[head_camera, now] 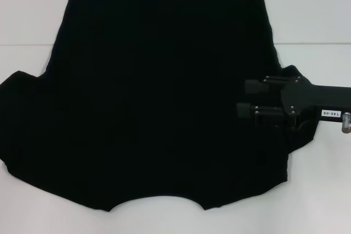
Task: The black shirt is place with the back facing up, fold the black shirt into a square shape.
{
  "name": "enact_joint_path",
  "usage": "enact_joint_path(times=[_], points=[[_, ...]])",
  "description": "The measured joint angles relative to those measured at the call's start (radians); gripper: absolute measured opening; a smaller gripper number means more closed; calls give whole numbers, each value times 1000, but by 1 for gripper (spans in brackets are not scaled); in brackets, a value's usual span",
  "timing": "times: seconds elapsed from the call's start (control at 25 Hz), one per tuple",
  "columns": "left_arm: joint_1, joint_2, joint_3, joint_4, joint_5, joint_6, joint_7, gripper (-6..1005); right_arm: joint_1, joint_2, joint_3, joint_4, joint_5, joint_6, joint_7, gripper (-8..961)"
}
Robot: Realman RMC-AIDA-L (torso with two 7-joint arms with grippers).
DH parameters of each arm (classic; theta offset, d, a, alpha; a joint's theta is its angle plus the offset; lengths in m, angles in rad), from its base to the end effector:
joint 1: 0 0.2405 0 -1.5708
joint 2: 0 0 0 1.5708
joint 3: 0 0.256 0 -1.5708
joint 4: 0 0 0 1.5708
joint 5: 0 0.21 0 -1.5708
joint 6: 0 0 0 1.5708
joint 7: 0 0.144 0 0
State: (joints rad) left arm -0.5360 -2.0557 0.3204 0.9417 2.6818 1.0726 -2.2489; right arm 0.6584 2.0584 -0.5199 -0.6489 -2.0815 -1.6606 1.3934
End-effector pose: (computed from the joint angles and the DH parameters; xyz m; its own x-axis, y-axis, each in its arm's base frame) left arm -0.3898 0.3516 0.1196 0.2991 0.7415 0.6006 0.8452 0.0864 -0.5275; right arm 0.2299 0.3548 0.0207 0.7876 -0.2704 -0.5537 -0.3943 -0.9117 -0.1157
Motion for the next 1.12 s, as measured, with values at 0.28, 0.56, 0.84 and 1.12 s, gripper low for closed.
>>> enact_joint_path(times=[0.28, 0.56, 0.84, 1.12], points=[[20, -3, -1, 20, -5, 1, -1, -1, 1, 0, -8, 0, 0, 1, 24, 730], [25, -5, -22, 24, -16, 13, 4, -1, 1, 0, -8, -1, -4, 1, 25, 731], [17, -6, -15, 19, -64, 45, 27, -1, 1, 0, -8, -5, -2, 1, 26, 731], [-18, -2, -4, 4, -190, 132, 100, -2, -2, -3, -8, -4, 0, -3, 25, 730]])
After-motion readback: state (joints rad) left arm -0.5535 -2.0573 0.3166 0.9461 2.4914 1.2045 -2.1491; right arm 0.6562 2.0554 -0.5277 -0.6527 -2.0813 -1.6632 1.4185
